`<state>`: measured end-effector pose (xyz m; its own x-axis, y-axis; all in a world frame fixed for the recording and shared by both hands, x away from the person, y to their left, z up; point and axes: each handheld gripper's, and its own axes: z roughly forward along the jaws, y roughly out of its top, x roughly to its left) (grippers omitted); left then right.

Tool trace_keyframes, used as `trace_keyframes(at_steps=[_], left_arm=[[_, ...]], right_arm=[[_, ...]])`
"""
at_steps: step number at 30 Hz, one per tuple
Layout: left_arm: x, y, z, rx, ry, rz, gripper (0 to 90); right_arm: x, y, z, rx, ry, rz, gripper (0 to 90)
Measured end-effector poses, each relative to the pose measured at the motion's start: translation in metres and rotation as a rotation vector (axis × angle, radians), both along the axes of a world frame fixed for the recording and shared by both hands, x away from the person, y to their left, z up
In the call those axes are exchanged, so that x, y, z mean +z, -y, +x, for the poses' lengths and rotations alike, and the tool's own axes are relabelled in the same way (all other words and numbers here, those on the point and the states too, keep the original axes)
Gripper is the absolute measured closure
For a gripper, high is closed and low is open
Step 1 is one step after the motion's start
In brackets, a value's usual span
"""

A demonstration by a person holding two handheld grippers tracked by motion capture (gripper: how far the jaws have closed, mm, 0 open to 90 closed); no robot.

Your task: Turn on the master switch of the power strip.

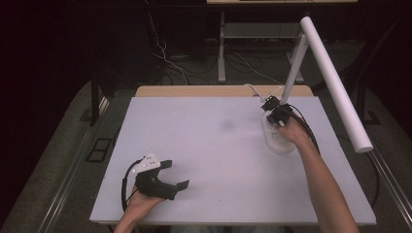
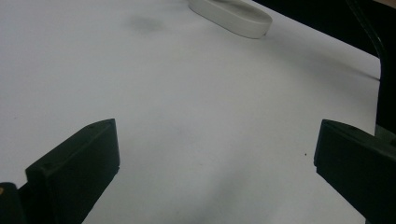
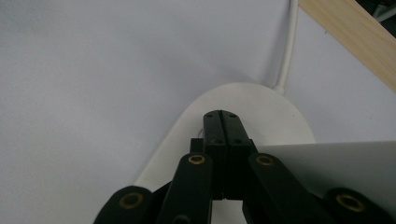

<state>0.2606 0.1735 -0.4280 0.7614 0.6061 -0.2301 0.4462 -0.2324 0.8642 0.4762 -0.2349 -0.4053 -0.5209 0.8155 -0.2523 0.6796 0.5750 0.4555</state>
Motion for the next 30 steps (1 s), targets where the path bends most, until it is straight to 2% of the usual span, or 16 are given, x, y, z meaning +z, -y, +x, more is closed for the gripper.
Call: trace_keyframes(at_steps=[12,17,22,25,27,28,30], left_arm=[[-0.001,0.003,0.002,-0.011,-0.002,0.01,0.0],[-0.001,0.003,0.001,-0.014,-0.002,0.011,0.0],[-0.001,0.002,0.002,-0.018,0.0,0.014,0.0],[-0.001,0.002,0.002,-0.019,-0.003,0.015,0.0],[-0.001,0.002,0.002,-0.02,-0.003,0.016,0.0],[-0.001,0.002,0.002,-0.02,-0.004,0.017,0.0],[-0.001,0.002,0.002,-0.019,-0.004,0.016,0.0]], right_arm=[[0.0,0.0,0.001,0.006,-0.006,-0.002,90.0],[0.001,-0.006,0.005,0.01,-0.043,-0.051,90.0],[-0.001,-0.009,0.006,0.005,-0.014,-0.081,90.0],[-0.001,-0.009,0.007,-0.011,-0.026,-0.074,90.0],[0.0,-0.008,0.008,-0.022,-0.055,-0.042,90.0],[0.0,-0.007,0.008,-0.022,-0.054,-0.036,90.0],[-0.001,-0.009,0.008,-0.023,-0.034,-0.055,90.0]])
